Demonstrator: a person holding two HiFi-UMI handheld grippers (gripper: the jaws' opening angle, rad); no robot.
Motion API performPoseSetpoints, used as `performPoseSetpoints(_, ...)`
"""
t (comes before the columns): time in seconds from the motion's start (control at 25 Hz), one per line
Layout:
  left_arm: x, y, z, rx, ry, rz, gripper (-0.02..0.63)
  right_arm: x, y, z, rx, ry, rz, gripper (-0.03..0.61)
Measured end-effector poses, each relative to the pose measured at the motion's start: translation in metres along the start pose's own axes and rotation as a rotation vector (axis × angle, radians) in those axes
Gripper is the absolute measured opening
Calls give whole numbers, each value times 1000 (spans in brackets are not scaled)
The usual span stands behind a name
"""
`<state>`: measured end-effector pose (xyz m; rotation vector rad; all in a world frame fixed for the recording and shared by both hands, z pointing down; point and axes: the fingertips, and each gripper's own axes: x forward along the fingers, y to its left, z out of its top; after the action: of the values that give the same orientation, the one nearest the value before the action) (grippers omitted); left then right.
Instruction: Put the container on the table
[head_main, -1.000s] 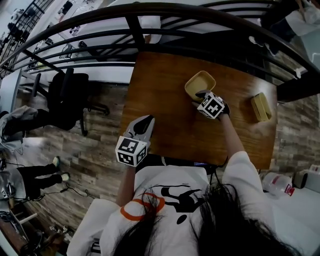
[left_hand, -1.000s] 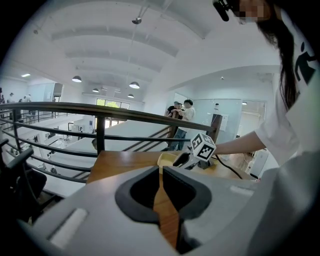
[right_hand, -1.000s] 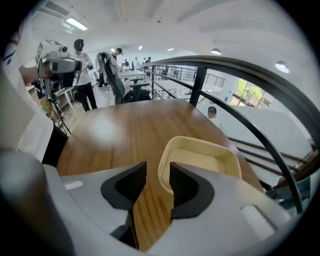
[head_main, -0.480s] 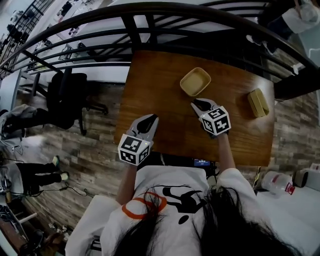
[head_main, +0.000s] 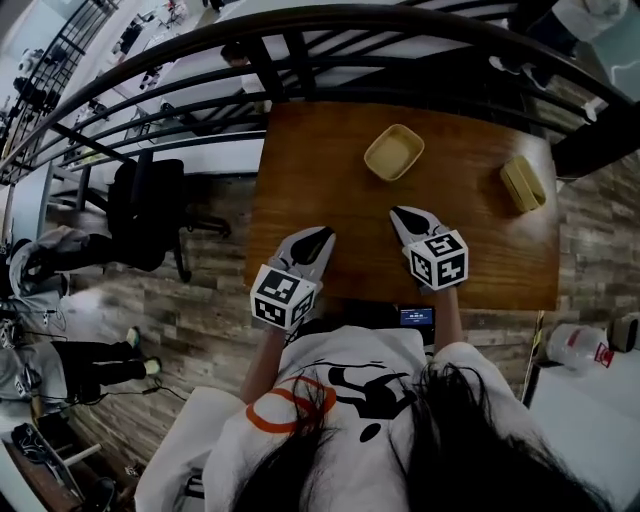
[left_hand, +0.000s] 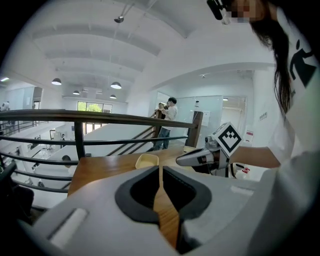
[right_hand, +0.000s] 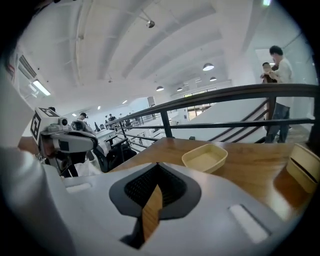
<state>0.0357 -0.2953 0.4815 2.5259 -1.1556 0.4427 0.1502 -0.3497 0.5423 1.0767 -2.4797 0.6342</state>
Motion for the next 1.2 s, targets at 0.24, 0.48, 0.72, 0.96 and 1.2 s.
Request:
performPoseSetpoints(0.24, -29, -8, 2, 34, -20, -44, 2, -20, 45, 2, 11, -49, 1, 21)
performPoseSetpoints(0.48, -85, -14, -16, 53, -47, -78, 2, -37, 118, -5, 17, -102, 12, 21)
performPoseSetpoints(0.72, -140, -34, -41, 58, -72, -111, 2, -60, 187, -23, -6, -126, 15, 21)
performPoseSetpoints(0.96, -185, -52, -72, 55, -66, -162, 2, -77, 241, -41, 0, -147, -7, 21)
performPoseSetpoints(1.2, -210, -74, -87, 59, -78, -188, 2, -96, 276, -59, -11, -149, -10, 21)
